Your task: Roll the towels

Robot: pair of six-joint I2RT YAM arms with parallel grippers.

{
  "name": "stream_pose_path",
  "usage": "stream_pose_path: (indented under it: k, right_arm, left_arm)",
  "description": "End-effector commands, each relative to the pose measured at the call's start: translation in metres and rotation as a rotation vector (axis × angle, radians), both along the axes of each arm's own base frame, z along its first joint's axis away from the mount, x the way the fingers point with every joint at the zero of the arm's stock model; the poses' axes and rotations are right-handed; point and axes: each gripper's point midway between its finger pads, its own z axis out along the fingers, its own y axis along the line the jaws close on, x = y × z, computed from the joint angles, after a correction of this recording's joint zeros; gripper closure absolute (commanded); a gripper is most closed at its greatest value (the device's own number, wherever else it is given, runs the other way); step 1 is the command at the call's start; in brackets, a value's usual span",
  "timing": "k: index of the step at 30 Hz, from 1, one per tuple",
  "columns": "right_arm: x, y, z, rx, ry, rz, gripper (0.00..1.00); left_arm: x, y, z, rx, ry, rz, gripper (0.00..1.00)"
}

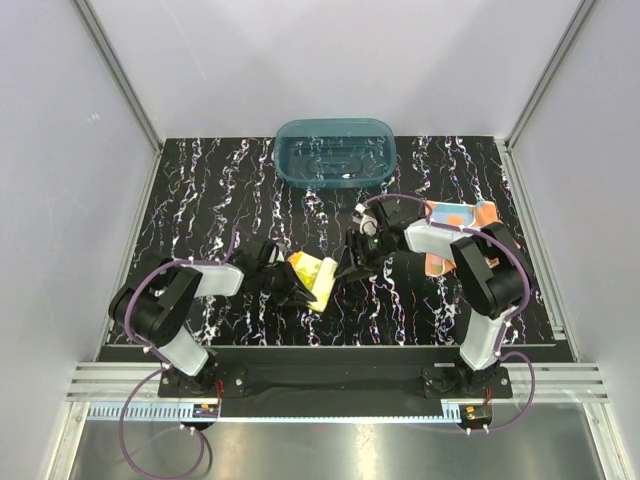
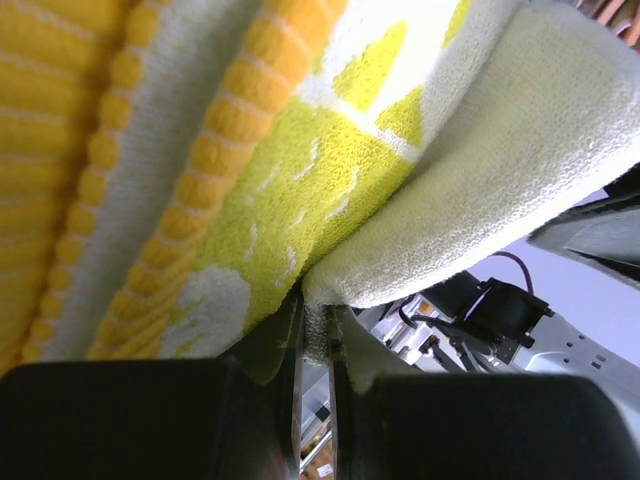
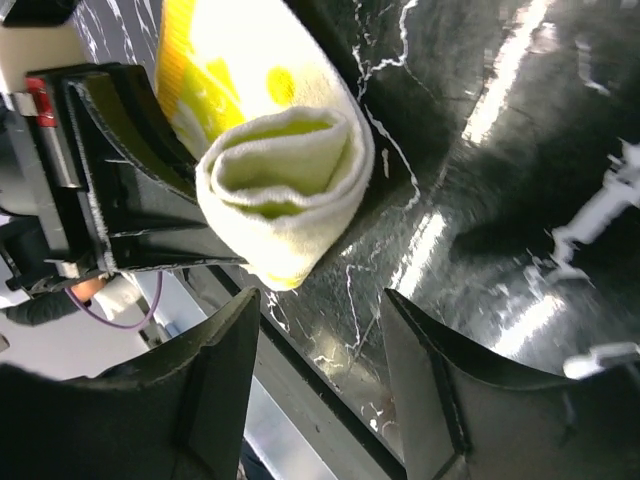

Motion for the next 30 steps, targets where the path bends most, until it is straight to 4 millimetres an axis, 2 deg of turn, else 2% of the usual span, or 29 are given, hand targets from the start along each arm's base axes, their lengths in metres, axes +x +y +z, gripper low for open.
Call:
stream_pose_path:
  k: [1,6,15,16,20,22,25,27,30]
  right_arm:
    - [0.005,0.024,0.005,0.063,-0.042,0.059,0.40]
    - [0.008,0.032,-0.006,0.065,-0.051,0.082,0.37]
    - [0.008,0.048,-0.011,0.161,-0.108,0.125,0.30]
    - [0.003,0.046,-0.015,0.158,-0.087,0.122,0.30]
    - [0.008,0.052,-0.024,0.166,-0.104,0.122,0.32]
    - [0.009,0.053,-0.030,0.160,-0.099,0.120,0.35]
    - [0.010,0.054,-0.039,0.139,-0.098,0.113,0.46]
    - [0.015,0.051,-0.045,0.108,-0.105,0.092,0.58]
    - [0.019,0.050,-0.049,0.059,-0.101,0.072,0.67]
  left_arm:
    - [-0.004,0.016,-0.019,0.112,0.044,-0.001,0.93]
    - [-0.001,0.021,-0.019,0.135,0.045,-0.007,0.92]
    - [-0.001,0.022,-0.019,0.132,0.065,-0.027,0.92]
    - [0.000,0.022,-0.019,0.131,0.067,-0.025,0.92]
    - [0.000,0.023,-0.017,0.124,0.066,-0.024,0.92]
    - [0.000,0.023,-0.017,0.122,0.066,-0.022,0.92]
    - [0.000,0.023,-0.014,0.112,0.063,-0.021,0.92]
    - [0.000,0.023,-0.014,0.113,0.063,-0.019,0.91]
    - [0.001,0.027,-0.014,0.143,0.045,-0.014,0.89]
